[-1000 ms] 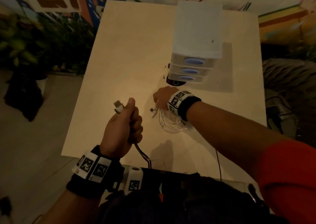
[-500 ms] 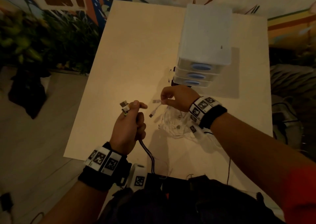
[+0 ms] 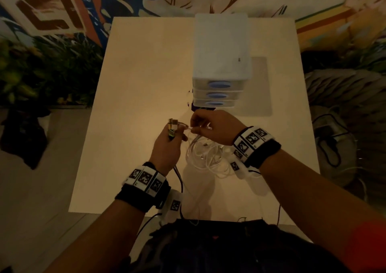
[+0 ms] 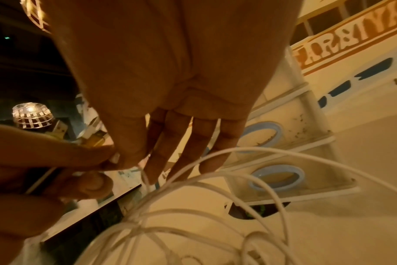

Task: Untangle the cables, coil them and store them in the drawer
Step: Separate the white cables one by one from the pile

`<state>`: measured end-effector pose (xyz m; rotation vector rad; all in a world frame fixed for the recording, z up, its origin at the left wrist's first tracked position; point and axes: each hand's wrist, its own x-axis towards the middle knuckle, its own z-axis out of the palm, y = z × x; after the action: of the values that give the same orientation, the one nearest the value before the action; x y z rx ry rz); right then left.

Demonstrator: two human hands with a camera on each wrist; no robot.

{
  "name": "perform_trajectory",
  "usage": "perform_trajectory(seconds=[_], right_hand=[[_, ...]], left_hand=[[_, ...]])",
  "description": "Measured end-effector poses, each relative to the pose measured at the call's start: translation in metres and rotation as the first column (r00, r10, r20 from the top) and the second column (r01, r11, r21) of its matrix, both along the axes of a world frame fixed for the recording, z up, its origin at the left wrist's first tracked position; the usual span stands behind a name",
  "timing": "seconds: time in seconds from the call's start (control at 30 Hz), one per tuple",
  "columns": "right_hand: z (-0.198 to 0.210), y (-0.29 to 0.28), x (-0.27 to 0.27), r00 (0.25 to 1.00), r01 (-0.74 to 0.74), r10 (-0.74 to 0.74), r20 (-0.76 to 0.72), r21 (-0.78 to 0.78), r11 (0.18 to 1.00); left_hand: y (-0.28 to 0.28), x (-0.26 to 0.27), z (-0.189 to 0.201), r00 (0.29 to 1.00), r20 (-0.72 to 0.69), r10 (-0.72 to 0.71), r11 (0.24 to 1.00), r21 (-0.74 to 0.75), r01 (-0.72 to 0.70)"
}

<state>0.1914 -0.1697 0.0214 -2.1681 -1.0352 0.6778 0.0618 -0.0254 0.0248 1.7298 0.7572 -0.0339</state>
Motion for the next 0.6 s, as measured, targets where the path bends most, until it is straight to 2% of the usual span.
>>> perform_trajectory(seconds=[0.1, 0.2, 0.27, 0.4, 0.6], right_hand=[[-0.008, -0.017, 0.005, 0.988, 0.157, -0.157, -0.010, 0.069, 0.985], [-0.017, -0.039, 0.006, 0.921, 0.360, -0.381, 0.083, 0.198, 0.912], [-0.018, -0.052, 0.000, 0.892, 0.414, -0.440, 0.103, 0.205, 0.887], [-0.022, -0.054, -0.019, 0.961, 0.267, -0.264, 0.084, -0.021, 0.964], [-0.041, -0.026, -0.032, 0.983, 0.175, -0.166, 0.077, -0.130, 0.976]], left_hand=[[0.004, 0.000, -0.003, 0.997, 0.008, 0.082, 0.995, -0.063, -0.081], [0.008, -0.003, -0.003, 0.995, 0.000, 0.104, 0.989, -0.106, -0.104], [0.010, -0.004, -0.004, 0.995, 0.008, 0.099, 0.988, -0.124, -0.097], [0.010, -0.004, -0.002, 0.995, 0.014, 0.099, 0.982, -0.163, -0.095], [0.007, -0.006, 0.011, 0.993, 0.080, 0.085, 0.961, -0.271, -0.060]])
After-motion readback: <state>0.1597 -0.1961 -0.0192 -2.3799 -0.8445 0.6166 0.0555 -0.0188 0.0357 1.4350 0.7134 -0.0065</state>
